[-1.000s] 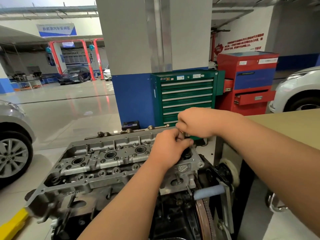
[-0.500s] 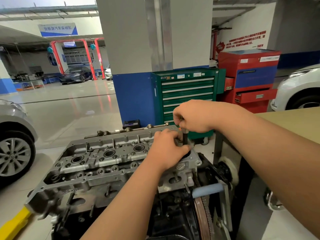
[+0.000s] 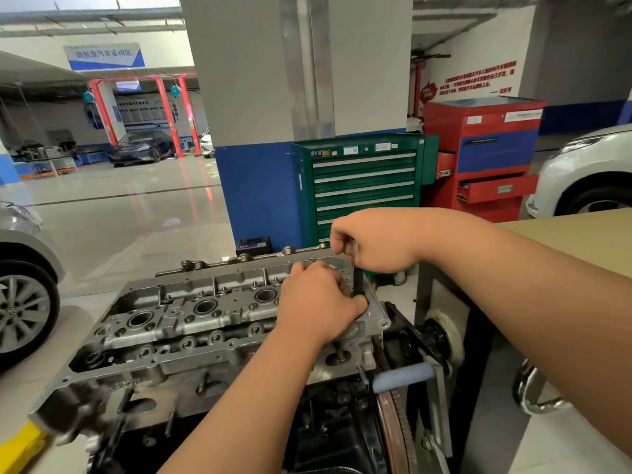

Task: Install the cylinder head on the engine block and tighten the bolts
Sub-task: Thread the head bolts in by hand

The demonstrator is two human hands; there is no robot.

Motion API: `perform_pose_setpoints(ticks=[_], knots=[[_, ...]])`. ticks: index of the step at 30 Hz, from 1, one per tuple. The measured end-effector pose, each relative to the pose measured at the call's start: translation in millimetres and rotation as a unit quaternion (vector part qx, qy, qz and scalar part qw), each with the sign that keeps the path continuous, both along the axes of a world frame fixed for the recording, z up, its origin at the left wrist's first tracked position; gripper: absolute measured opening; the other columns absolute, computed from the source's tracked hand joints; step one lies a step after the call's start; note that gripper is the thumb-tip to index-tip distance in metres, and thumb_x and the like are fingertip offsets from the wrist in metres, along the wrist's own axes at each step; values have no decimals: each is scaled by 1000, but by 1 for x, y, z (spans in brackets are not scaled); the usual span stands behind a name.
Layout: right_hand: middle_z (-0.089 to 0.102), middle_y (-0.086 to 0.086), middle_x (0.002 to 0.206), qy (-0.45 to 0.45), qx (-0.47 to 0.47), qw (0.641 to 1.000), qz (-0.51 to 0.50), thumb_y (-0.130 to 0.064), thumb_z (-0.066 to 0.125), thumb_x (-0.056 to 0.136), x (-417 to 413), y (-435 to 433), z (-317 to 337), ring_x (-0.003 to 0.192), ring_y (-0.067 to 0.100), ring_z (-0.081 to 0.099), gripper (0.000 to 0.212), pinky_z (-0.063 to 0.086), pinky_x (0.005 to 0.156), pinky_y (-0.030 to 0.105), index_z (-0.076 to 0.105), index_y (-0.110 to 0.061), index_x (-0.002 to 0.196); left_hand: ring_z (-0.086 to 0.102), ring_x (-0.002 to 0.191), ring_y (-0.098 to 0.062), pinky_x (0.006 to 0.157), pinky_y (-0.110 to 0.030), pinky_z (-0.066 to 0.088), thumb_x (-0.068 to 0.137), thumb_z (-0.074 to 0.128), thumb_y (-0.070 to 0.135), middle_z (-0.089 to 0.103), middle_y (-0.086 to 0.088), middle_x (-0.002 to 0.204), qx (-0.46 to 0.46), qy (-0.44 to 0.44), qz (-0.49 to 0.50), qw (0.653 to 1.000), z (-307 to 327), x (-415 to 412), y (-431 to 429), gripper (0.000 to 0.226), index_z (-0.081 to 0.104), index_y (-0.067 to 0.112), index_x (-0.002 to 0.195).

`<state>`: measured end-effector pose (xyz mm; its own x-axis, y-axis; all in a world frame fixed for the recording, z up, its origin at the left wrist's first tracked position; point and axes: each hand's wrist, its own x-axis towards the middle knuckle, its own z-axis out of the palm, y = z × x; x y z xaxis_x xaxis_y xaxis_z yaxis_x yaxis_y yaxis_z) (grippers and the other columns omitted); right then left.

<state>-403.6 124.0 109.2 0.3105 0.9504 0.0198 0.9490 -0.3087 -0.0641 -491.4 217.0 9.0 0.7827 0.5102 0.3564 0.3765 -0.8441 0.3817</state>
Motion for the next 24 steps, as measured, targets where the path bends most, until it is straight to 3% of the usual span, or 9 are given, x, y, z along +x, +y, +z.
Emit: perform_pose_setpoints(ticks=[2, 5, 7, 9, 11, 17, 21, 24], knots=[[50, -8, 94, 13, 28, 999, -15, -27, 58, 89, 0, -1, -2, 75, 5, 47, 27, 37, 60, 22, 49, -22, 113, 41, 104, -24, 90, -41, 44, 74, 62, 50, 58, 5, 95, 15, 31, 13, 999, 3, 0, -3, 26, 57, 25, 69], [50, -2, 80, -120, 33, 988, -92, -57, 43, 93, 0, 4, -10, 72, 16, 50, 43, 43, 63, 33, 50, -15, 92, 40, 114, -29, 91, -42, 41, 84, 60, 47, 58, -2, 98, 50, 106, 37, 992, 12, 4, -11, 28, 55, 20, 86], [48, 0, 72, -151, 38, 983, -96, -53, 38, 97, 1, 9, -15, 68, 19, 50, 44, 43, 62, 34, 48, -15, 76, 38, 121, -30, 94, -43, 37, 89, 58, 38, 60, -4, 110, 73, 134, 50, 987, 17, 10, -18, 26, 57, 16, 103], [53, 3, 75, -117, 45, 989, -79, -43, 41, 99, 2, 9, -17, 73, 22, 55, 37, 46, 63, 34, 57, -13, 85, 37, 122, -30, 98, -43, 35, 90, 56, 29, 57, -5, 119, 88, 135, 48, 986, 19, 14, -23, 30, 54, 15, 117], [60, 6, 81, -88, 55, 993, -63, -39, 41, 99, 6, 6, -17, 75, 23, 57, 37, 46, 64, 35, 61, -9, 94, 39, 118, -29, 97, -42, 36, 89, 57, 26, 55, -4, 120, 79, 116, 31, 990, 18, 13, -22, 30, 54, 14, 117], [67, 12, 90, -72, 77, 994, -14, -36, 44, 98, 6, -1, -14, 81, 27, 62, 36, 48, 66, 36, 65, -7, 98, 45, 110, -28, 93, -41, 44, 84, 68, 36, 55, -4, 112, 20, 51, 7, 998, 9, 4, -13, 25, 64, 12, 91], [59, -7, 94, -28, 64, 997, 16, -29, 50, 96, 7, -6, -7, 79, 10, 54, 16, 35, 59, 23, 58, -20, 107, 46, 113, -29, 88, -41, 45, 85, 66, 43, 59, -2, 100, 21, 79, 43, 996, 12, 3, -14, 29, 69, 14, 87], [53, -14, 90, 30, 41, 998, 27, -13, 52, 89, 5, -12, -4, 76, 3, 49, 19, 33, 58, 19, 55, -26, 102, 41, 121, -31, 91, -43, 41, 87, 63, 43, 57, -2, 98, 37, 111, 62, 991, 15, 5, -16, 28, 61, 16, 88]])
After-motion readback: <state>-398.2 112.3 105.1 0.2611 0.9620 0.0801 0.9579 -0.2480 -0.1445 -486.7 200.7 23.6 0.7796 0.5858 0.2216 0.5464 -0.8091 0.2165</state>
